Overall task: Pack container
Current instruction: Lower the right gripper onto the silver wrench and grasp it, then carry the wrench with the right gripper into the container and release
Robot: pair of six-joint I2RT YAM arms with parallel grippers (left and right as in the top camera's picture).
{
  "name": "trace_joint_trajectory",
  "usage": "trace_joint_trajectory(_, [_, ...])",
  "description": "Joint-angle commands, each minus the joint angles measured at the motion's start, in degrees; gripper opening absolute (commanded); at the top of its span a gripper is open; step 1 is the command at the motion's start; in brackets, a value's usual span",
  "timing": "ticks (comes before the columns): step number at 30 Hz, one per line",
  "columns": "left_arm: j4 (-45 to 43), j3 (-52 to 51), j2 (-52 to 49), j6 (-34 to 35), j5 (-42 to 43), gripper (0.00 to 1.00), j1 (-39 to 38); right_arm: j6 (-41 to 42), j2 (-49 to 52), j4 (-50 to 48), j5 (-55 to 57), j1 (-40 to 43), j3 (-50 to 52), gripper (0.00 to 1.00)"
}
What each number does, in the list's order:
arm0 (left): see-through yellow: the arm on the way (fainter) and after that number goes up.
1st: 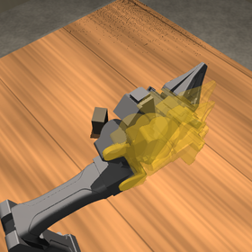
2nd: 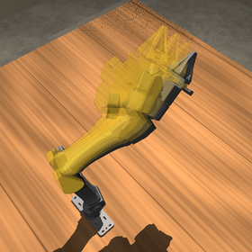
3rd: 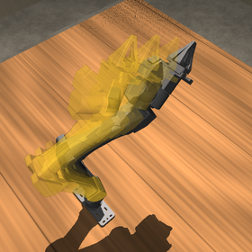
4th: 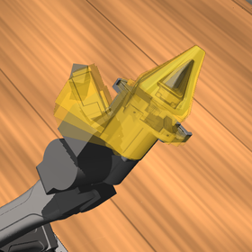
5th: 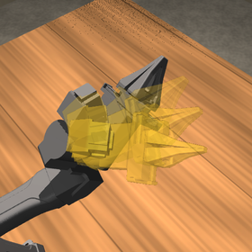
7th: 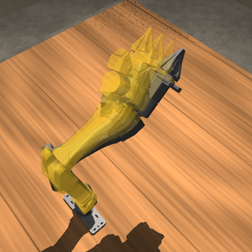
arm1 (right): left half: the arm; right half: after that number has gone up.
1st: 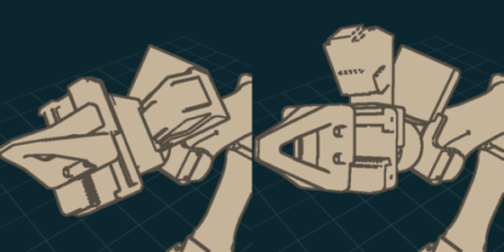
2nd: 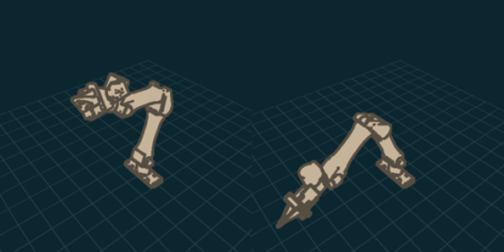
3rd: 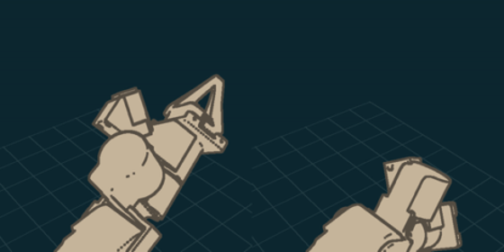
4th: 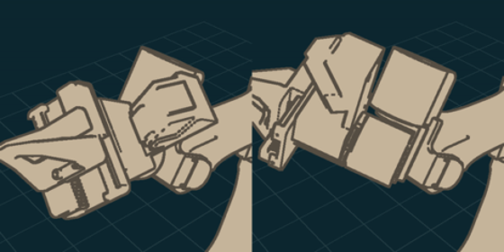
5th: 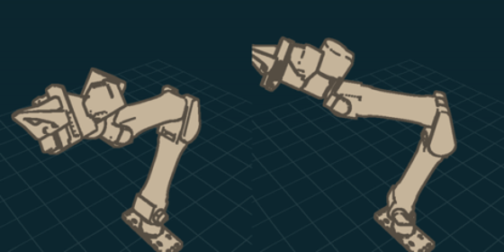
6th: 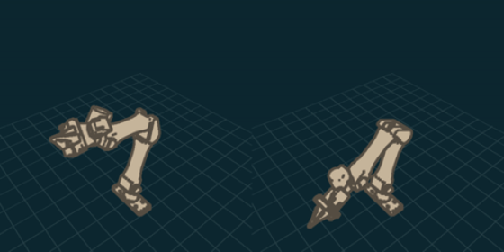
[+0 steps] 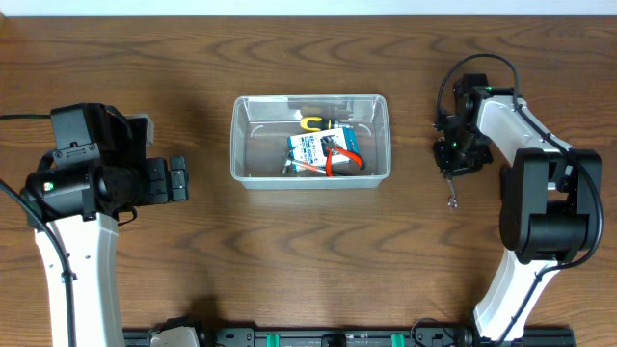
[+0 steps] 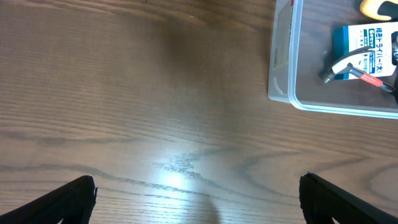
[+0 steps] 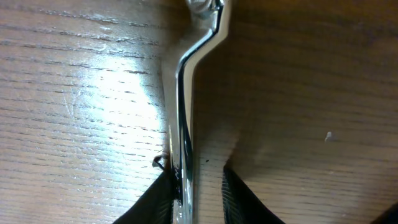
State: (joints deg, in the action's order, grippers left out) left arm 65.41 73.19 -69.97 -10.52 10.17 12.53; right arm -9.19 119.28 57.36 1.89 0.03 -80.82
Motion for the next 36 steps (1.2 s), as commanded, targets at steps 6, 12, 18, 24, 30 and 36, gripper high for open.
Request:
trace_joint_trajectory(6, [0.07, -0.44, 0.09, 0.11, 0.33, 0.98, -0.13, 0.57, 2.62, -0.85, 2.16, -0.11, 2.29, 0.12])
trace_joint_trajectory(12, [0.07, -0.44, 0.09, 0.11, 0.33, 0.98, -0.13, 0.59, 2.62, -0.85, 2.16, -0.11, 2.29, 0.06])
trace_joint_trajectory(18, [0.07, -0.44, 0.09, 0.11, 0.33, 0.98, -0.13, 0.57, 2.62, -1.27, 2.14, -0.11, 2.29, 0.01])
trace_joint_trajectory(24, [0.07, -0.44, 0.11, 0.09, 0.31, 0.98, -0.13, 0.59, 2.54, -2.64, -1.73, -0.11, 2.21, 0.01])
trace_joint_trajectory(30, [0.04, -0.44, 0.09, 0.09, 0.33, 0.98, -0.13, 1.88, 0.37, -1.16, -3.04, -0.48, -0.79, 0.01])
trace_joint_trajectory(36, [0.02, -0.44, 0.09, 0.11, 0.33, 0.98, -0.13, 1.36, -7.98, 1.84, -3.02, -2.56, -9.42, 0.01])
